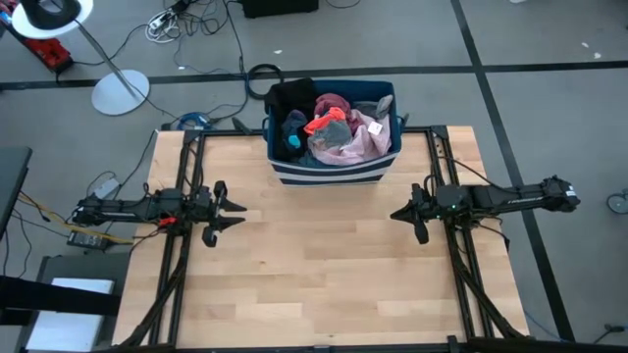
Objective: Sort clothes
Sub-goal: Return to Home Position
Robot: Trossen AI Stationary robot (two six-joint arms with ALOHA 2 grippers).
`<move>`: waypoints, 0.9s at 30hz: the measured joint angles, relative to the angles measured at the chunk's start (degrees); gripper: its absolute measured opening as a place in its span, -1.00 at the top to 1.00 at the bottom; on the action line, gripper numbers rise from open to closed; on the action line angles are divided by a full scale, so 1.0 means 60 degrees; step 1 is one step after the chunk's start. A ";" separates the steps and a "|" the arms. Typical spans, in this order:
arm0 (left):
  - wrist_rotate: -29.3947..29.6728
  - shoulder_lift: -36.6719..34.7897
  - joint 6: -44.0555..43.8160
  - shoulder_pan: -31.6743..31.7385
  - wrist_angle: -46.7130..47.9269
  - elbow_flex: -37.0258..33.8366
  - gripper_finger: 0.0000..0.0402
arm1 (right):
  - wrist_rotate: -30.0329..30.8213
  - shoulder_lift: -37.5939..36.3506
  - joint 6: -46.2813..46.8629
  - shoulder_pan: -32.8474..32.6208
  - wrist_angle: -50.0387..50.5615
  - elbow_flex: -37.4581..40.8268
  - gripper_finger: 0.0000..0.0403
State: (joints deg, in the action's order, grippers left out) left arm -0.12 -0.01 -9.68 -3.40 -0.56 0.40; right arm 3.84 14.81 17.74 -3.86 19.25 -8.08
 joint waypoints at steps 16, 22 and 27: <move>0.0008 0.0000 -0.0002 0.0000 -0.0011 0.0000 0.27 | 0.0059 0.0081 0.0357 -0.0004 -0.0837 0.0462 1.00; 0.0025 0.0000 -0.0002 0.0000 -0.0062 0.0000 0.27 | -0.0200 0.0091 0.0368 -0.0007 -0.1026 0.0514 1.00; 0.0022 0.0000 -0.0002 0.0000 -0.0076 0.0000 0.27 | -0.0226 0.0091 0.0244 -0.0007 -0.1015 0.0514 0.97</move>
State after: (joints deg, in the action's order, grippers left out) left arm 0.01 -0.01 -9.69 -3.40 -1.02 0.40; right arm 2.48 15.35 19.20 -3.90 13.16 -4.99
